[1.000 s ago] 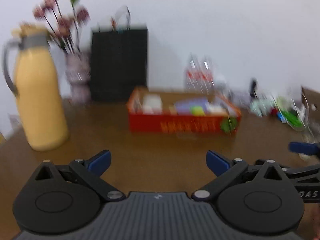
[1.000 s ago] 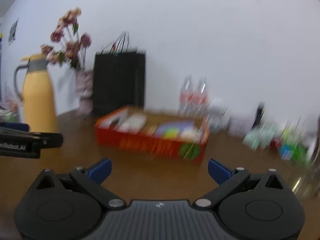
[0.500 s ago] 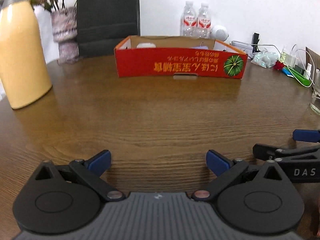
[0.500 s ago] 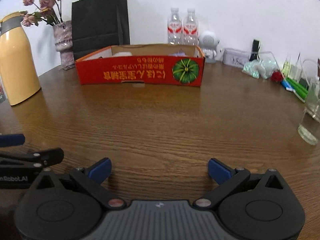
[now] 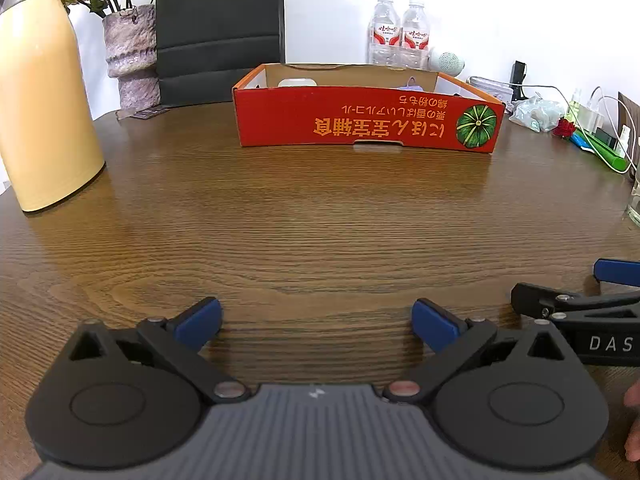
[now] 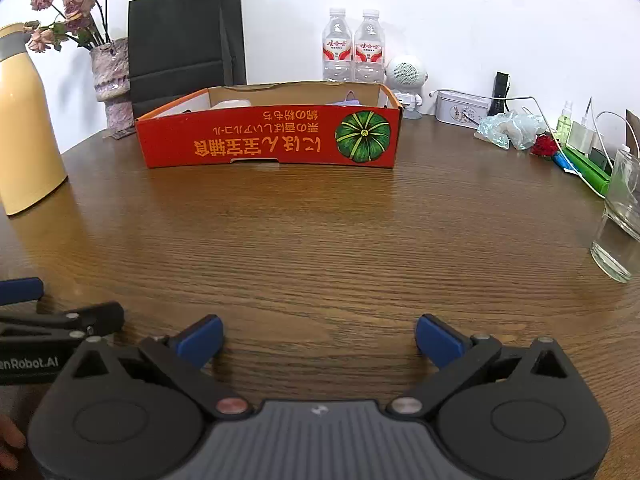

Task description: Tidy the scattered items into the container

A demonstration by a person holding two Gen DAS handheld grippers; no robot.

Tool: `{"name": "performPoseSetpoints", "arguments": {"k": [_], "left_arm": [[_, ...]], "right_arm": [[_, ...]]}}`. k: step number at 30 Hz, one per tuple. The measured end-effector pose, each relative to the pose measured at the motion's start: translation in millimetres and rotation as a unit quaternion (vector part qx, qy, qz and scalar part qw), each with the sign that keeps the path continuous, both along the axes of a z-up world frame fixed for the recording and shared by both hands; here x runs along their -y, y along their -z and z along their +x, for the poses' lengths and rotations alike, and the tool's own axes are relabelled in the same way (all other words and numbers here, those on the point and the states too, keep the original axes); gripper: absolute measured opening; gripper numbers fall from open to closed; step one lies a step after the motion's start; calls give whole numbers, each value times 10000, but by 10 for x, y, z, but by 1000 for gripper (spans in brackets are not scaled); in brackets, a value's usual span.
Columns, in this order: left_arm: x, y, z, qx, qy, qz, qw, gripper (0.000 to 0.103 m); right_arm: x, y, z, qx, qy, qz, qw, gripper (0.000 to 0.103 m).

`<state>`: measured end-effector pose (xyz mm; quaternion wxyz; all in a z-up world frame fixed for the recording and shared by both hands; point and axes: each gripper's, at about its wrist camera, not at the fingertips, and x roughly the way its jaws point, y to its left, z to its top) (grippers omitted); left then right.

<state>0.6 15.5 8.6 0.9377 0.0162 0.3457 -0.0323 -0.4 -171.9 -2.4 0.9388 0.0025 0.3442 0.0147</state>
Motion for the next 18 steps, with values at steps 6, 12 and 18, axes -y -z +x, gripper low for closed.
{"name": "performPoseSetpoints", "arguments": {"k": [6,12,18], "left_arm": [[22,1,1,0,-1,-3,10000,103],[23,0,4,1,-1,-5,10000,103],[22,-1,4,3,-2,-5,10000,103]], "right_arm": [[-8,0,-1,0,-7,4,10000,103],[-21,0,-1,1,-5,2,10000,103],[-32,0,-5,2,4,2,10000,103]]}}
